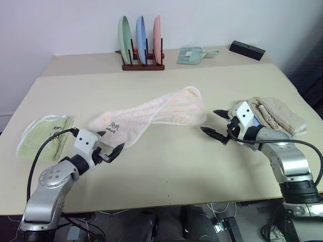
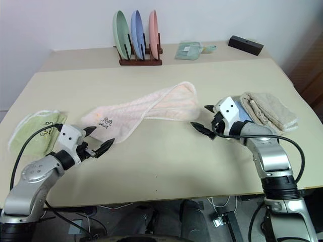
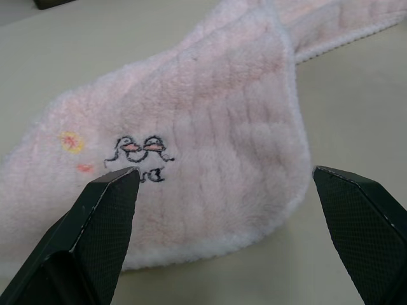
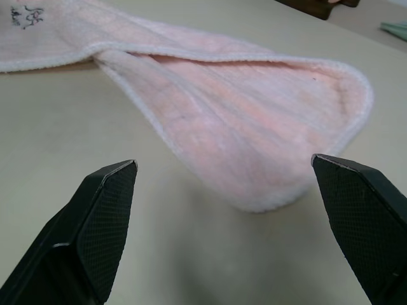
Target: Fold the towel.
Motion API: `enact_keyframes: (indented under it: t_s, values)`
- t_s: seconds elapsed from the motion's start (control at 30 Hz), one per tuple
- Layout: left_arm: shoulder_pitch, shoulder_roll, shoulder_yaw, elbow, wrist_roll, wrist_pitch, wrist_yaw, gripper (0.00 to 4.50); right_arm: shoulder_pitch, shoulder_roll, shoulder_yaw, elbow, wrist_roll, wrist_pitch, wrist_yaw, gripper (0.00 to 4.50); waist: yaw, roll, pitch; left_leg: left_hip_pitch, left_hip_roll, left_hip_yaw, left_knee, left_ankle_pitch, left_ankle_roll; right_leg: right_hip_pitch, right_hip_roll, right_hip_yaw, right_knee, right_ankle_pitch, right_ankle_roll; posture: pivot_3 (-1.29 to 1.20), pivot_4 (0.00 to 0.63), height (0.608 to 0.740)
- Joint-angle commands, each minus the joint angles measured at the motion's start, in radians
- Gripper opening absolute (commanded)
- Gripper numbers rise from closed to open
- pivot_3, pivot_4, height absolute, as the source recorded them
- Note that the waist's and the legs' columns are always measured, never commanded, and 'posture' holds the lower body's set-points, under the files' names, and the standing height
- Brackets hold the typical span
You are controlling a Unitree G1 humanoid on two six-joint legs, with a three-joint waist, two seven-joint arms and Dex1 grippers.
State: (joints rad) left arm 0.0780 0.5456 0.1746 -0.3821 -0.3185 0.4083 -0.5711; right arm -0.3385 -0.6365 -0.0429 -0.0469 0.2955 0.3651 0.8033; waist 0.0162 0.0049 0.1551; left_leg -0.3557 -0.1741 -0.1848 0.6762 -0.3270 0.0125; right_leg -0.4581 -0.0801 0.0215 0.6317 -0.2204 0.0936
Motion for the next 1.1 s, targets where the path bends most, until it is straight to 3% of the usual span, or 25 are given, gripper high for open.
enact_keyframes:
  t_s: [0.03, 0.2, 0.43, 0.63, 0.97, 1.07, 1.1]
  values:
    - [-0.027, 0.027, -0.04, -0.046, -0.021, 0.022, -0.048, 4.44, -0.001, 0.013, -0.003, -0.056, 0.0, 0.003, -0.022, 4.5, 0.001, 0.0, 0.0, 0.0, 0.0, 0.0, 0.0, 0.0, 0.0, 0.0, 0.0, 0.0, 0.0, 0.0, 0.0, 0.0, 0.15, 0.74]
    - [-0.077, 0.084, -0.168, -0.11, 0.049, 0.074, -0.067, 4.44, 0.015, 0.024, -0.003, -0.071, 0.005, -0.001, -0.036, 4.5, 0.018, 0.0, 0.0, 0.0, 0.0, 0.001, 0.002, -0.001, 0.001, 0.001, 0.0, 0.0, 0.0, 0.0, 0.001, 0.0, 0.15, 0.74]
    - [-0.085, 0.131, -0.181, -0.019, 0.149, 0.071, -0.028, 4.44, 0.045, 0.037, 0.008, -0.096, 0.0, 0.002, -0.062, 4.5, 0.025, 0.0, 0.0, 0.0, 0.001, 0.003, 0.0, -0.001, 0.001, -0.001, 0.001, 0.003, 0.0, 0.0, 0.001, 0.0, 0.15, 0.74]
    - [-0.118, 0.112, -0.163, 0.048, 0.137, 0.068, -0.026, 4.44, 0.032, 0.054, 0.024, -0.089, 0.001, 0.001, -0.074, 4.5, 0.025, 0.0, 0.0, 0.0, 0.001, 0.003, 0.001, -0.001, 0.001, -0.001, 0.001, 0.003, 0.0, 0.001, 0.001, 0.0, 0.15, 0.74]
    - [-0.332, 0.046, -0.308, 0.281, 0.184, 0.062, -0.099, 4.44, -0.007, 0.099, 0.06, -0.058, -0.015, -0.025, -0.079, 4.5, 0.029, 0.0, 0.0, 0.0, 0.0, 0.003, 0.002, -0.001, 0.001, 0.001, 0.001, 0.002, 0.0, 0.001, 0.002, 0.0, 0.15, 0.74]
    - [-0.356, 0.026, -0.312, 0.298, 0.186, 0.069, -0.098, 3.64, -0.002, 0.108, 0.06, -0.067, -0.016, -0.026, -0.085, 4.5, 0.027, 0.0, 0.0, 0.001, 0.0, 0.003, 0.002, -0.001, 0.001, 0.001, 0.001, 0.002, 0.0, 0.001, 0.002, 0.0, 0.15, 0.74]
    - [-0.36, 0.023, -0.313, 0.301, 0.19, 0.069, -0.097, 3.12, 0.0, 0.11, 0.059, -0.069, -0.017, -0.027, -0.086, 4.5, 0.027, 0.0, 0.0, 0.001, 0.0, 0.003, 0.002, -0.001, 0.001, 0.001, 0.001, 0.002, 0.0, 0.001, 0.002, 0.0, 0.15, 0.74]
